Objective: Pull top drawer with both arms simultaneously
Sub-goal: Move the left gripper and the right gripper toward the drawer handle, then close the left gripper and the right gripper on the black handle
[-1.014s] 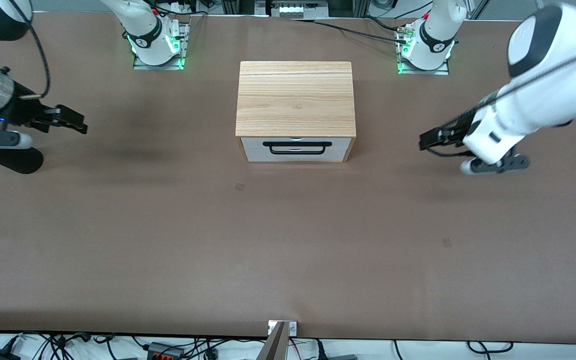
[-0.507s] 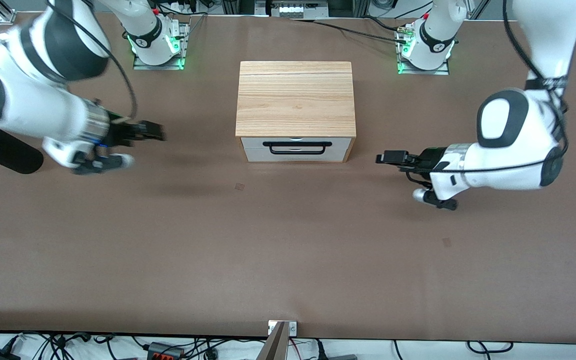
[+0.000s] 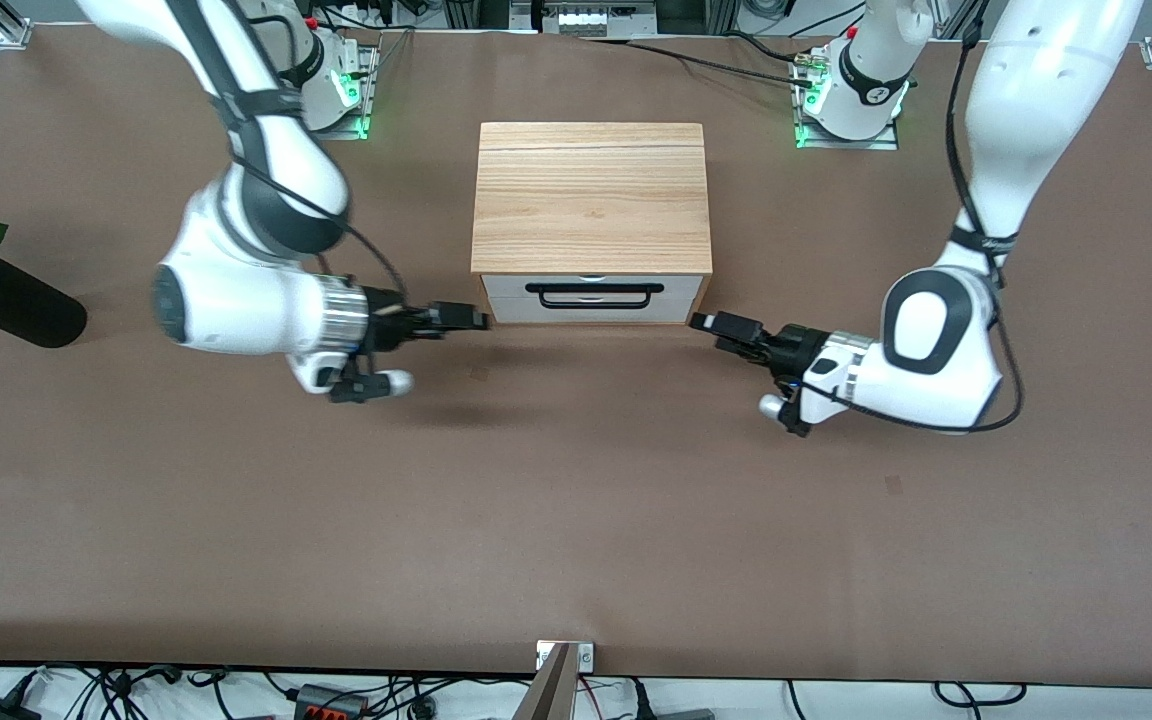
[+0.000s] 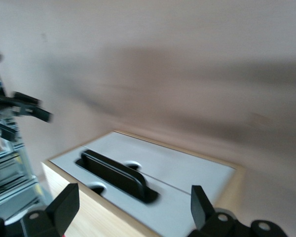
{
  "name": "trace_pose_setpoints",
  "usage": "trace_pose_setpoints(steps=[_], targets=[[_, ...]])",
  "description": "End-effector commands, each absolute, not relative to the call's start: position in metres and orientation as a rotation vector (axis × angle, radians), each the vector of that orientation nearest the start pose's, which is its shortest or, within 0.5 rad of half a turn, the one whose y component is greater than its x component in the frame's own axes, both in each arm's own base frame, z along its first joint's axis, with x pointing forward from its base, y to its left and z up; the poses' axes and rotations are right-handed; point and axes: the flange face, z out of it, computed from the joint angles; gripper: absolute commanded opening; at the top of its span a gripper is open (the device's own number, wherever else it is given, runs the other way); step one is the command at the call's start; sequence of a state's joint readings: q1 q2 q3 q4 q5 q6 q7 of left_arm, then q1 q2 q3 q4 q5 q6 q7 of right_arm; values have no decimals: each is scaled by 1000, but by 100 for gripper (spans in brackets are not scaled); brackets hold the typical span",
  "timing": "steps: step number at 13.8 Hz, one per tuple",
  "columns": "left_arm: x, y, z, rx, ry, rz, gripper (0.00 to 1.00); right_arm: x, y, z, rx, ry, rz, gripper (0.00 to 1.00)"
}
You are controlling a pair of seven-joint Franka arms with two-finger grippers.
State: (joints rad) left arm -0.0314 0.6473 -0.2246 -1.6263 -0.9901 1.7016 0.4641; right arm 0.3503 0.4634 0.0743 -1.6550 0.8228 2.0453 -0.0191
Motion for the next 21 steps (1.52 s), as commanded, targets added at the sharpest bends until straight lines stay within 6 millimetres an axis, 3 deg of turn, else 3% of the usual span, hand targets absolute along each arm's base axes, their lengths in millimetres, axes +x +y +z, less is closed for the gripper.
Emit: trace_pose_setpoints(steps=[1, 5, 7, 9, 13, 14, 15, 19, 21], targets=[[609, -246, 245, 1836, -277, -446, 100, 606, 328, 330, -2272, -21, 236, 100], [590, -258, 201, 1714, -280, -407, 100, 593, 337, 290, -2035, -165, 119, 100], [590, -258, 197, 1711, -292, -396, 100, 578, 341, 260, -1922, -161, 68, 100], [588, -260, 195, 1708, -302, -389, 94, 563, 342, 244, -1843, -133, 82, 100], [569, -267, 170, 1616, -269, -331, 78, 523, 337, 210, -1698, -87, 164, 100], [567, -267, 167, 1615, -265, -336, 70, 518, 336, 203, -1684, -98, 145, 100], [565, -268, 166, 1614, -263, -339, 67, 517, 335, 194, -1685, -109, 136, 99], [551, -269, 156, 1588, -211, -364, 55, 511, 335, 174, -1675, -95, 165, 52], [550, -270, 156, 1579, -212, -350, 49, 512, 333, 174, -1669, -93, 167, 38]])
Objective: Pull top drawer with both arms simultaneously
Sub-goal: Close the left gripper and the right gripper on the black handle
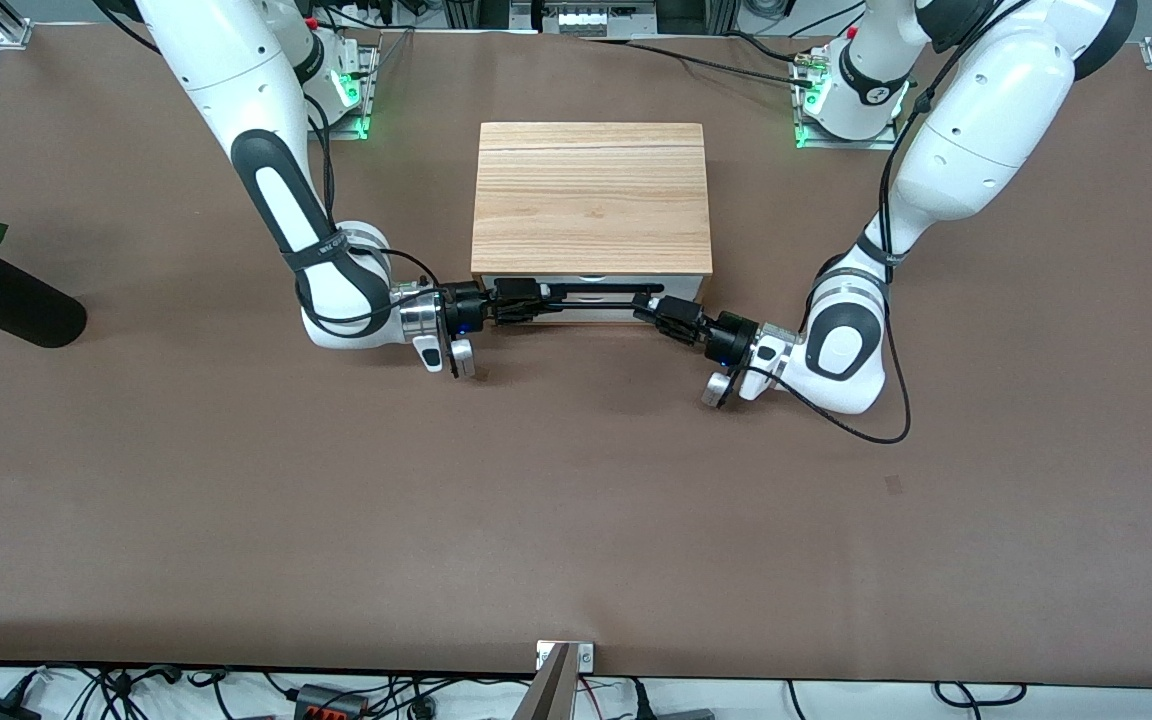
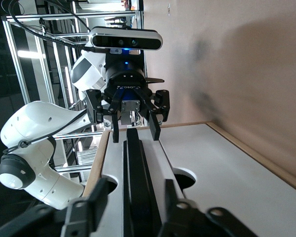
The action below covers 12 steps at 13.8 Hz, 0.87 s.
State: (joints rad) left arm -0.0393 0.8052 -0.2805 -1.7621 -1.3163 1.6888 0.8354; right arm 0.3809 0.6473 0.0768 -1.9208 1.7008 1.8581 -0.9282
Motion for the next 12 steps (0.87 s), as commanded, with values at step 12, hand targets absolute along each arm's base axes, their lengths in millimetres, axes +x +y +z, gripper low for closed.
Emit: trace_pose_setpoints(steps=[12], targets=[[531, -273, 148, 1517, -144, -334, 22, 519, 331, 183, -1626, -98, 175, 0]])
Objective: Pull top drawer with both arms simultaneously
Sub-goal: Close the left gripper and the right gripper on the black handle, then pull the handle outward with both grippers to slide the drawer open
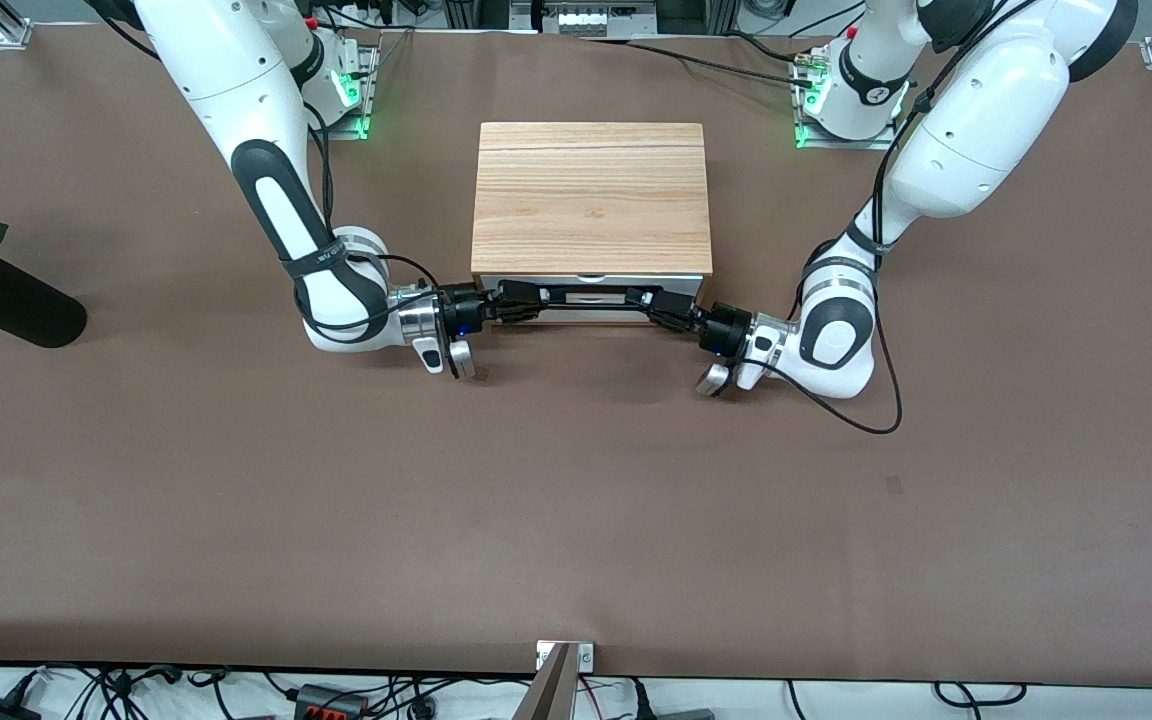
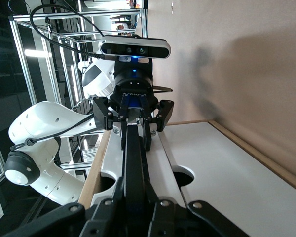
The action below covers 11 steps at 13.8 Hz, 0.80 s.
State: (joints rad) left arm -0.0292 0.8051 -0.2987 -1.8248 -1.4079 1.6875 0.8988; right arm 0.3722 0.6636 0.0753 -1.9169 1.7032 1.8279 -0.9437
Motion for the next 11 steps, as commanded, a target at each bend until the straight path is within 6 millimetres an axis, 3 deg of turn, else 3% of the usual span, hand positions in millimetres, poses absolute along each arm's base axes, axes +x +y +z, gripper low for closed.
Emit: trace_pose_setpoints(steps=[1, 5, 11], targets=[[532, -272, 148, 1518, -140, -328, 17, 519, 332, 184, -1626, -99, 177, 0], [544, -264, 152, 1516, -126, -294, 14, 520, 333, 185, -1627, -102, 173, 0], [564, -258, 158, 1517, -80, -213, 10, 554, 342, 206, -1626, -85, 164, 0]])
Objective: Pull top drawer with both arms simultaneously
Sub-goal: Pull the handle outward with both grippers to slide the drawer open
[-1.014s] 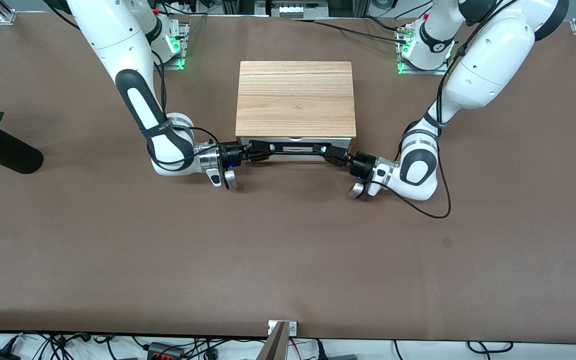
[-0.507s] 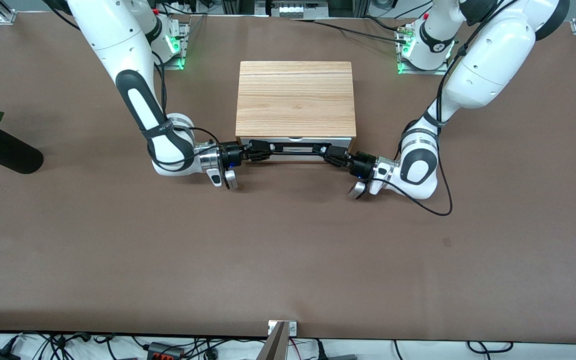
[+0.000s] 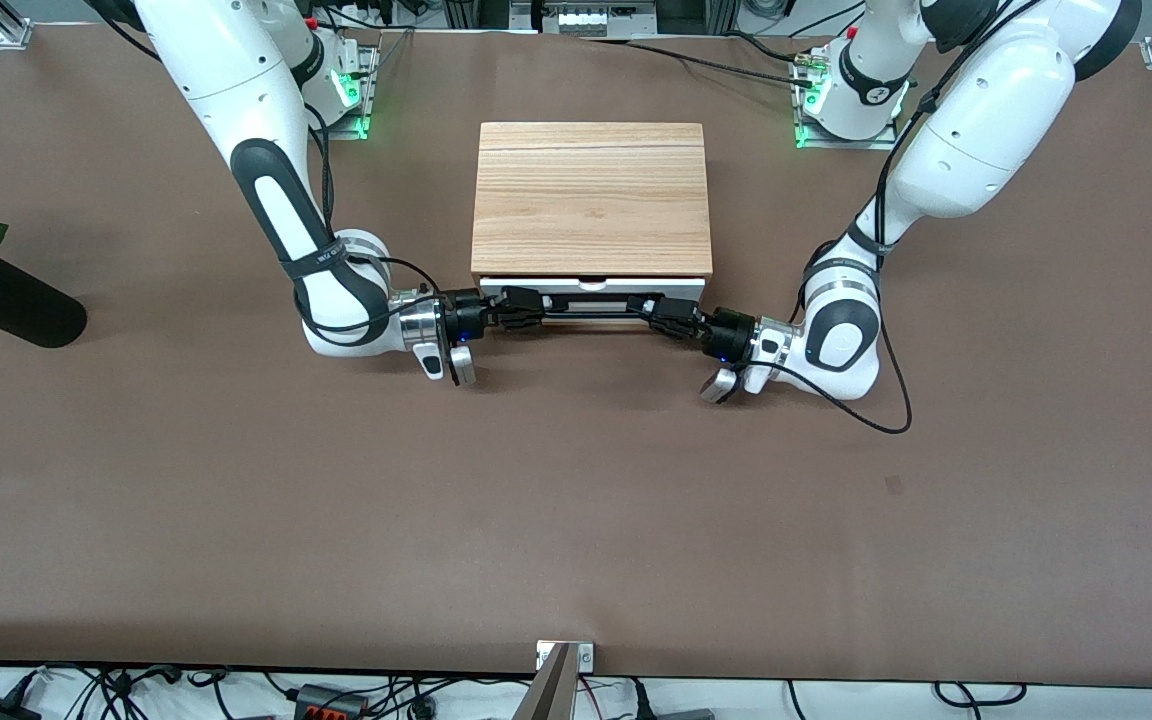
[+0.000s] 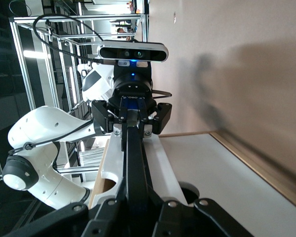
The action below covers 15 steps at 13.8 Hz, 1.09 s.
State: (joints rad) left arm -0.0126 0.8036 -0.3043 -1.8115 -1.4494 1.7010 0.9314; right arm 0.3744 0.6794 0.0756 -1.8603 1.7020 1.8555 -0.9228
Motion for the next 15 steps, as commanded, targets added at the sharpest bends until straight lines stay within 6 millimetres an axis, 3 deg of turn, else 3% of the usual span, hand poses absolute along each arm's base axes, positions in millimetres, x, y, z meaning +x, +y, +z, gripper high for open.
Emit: trace_pose_setpoints(steps=[1, 4, 10, 13, 14, 15], targets=[[567, -257, 159, 1515, -59, -197, 10, 564, 341, 203, -1636, -74, 154, 0], [581, -255, 161, 1534, -74, -133, 9, 590, 336, 196, -1642, -67, 125, 0], [598, -250, 167, 1542, -98, -92, 9, 625, 316, 174, -1677, -72, 85, 0], [601, -247, 169, 1545, -99, -84, 9, 629, 313, 173, -1683, -73, 77, 0], [601, -247, 169, 1545, -99, -84, 10, 629, 312, 173, -1685, -74, 76, 9], [601, -247, 169, 1545, -99, -84, 12, 630, 311, 174, -1686, -76, 70, 33]])
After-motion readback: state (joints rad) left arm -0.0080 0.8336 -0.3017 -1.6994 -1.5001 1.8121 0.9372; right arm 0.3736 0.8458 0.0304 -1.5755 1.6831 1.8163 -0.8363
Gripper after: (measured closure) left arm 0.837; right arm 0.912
